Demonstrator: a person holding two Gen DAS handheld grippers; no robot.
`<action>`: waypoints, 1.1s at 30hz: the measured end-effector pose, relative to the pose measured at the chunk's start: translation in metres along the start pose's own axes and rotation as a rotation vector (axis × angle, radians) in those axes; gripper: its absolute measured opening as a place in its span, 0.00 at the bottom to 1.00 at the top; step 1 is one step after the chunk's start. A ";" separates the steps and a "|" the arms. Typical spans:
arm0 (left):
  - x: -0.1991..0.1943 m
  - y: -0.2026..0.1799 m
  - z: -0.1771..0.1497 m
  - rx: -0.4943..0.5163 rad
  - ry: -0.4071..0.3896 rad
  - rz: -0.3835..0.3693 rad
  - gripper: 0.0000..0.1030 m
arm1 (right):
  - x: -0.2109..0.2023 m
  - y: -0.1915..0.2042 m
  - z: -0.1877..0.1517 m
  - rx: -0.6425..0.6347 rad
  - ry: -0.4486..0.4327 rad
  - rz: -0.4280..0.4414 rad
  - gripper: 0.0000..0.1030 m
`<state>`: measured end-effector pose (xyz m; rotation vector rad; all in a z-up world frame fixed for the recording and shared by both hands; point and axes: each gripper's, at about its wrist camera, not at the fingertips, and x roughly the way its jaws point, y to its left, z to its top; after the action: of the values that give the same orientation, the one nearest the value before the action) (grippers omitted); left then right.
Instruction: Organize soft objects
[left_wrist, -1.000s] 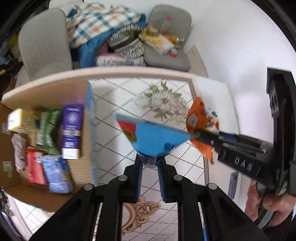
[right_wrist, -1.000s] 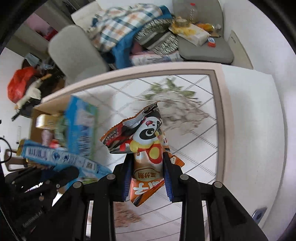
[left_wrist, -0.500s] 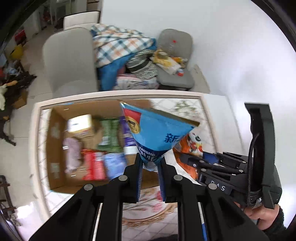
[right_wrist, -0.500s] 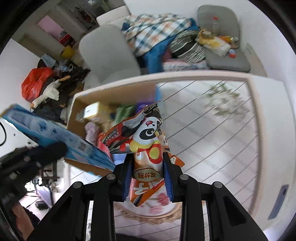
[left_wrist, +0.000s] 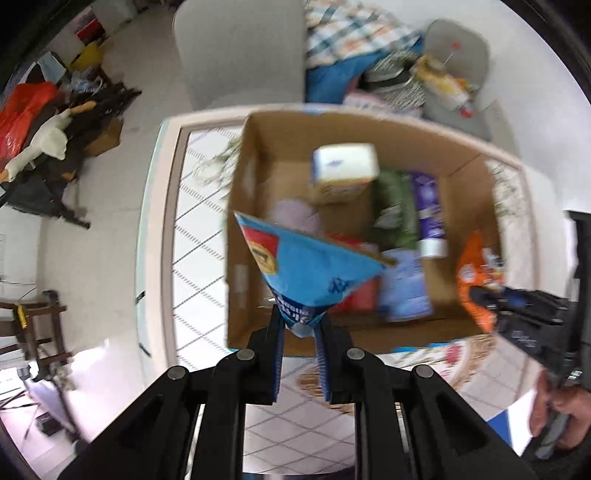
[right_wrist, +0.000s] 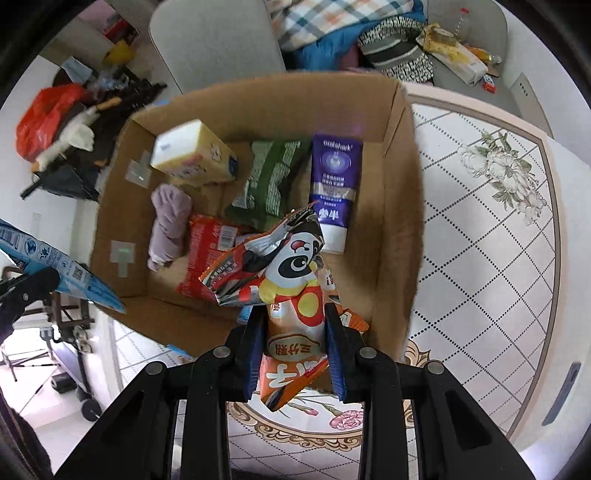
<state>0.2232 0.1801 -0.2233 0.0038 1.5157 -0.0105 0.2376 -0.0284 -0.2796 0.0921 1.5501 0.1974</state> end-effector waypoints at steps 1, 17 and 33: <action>0.007 0.001 0.003 0.007 0.018 0.017 0.13 | 0.007 0.002 0.002 0.002 0.015 -0.008 0.31; 0.080 0.017 0.055 -0.063 0.123 0.084 0.28 | 0.061 -0.005 0.023 0.110 0.120 -0.145 0.52; 0.029 -0.006 0.023 -0.089 -0.079 0.028 0.89 | 0.012 0.004 0.020 0.069 0.001 -0.166 0.87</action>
<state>0.2479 0.1740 -0.2511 -0.0464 1.4355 0.0784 0.2570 -0.0210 -0.2902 0.0175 1.5577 0.0131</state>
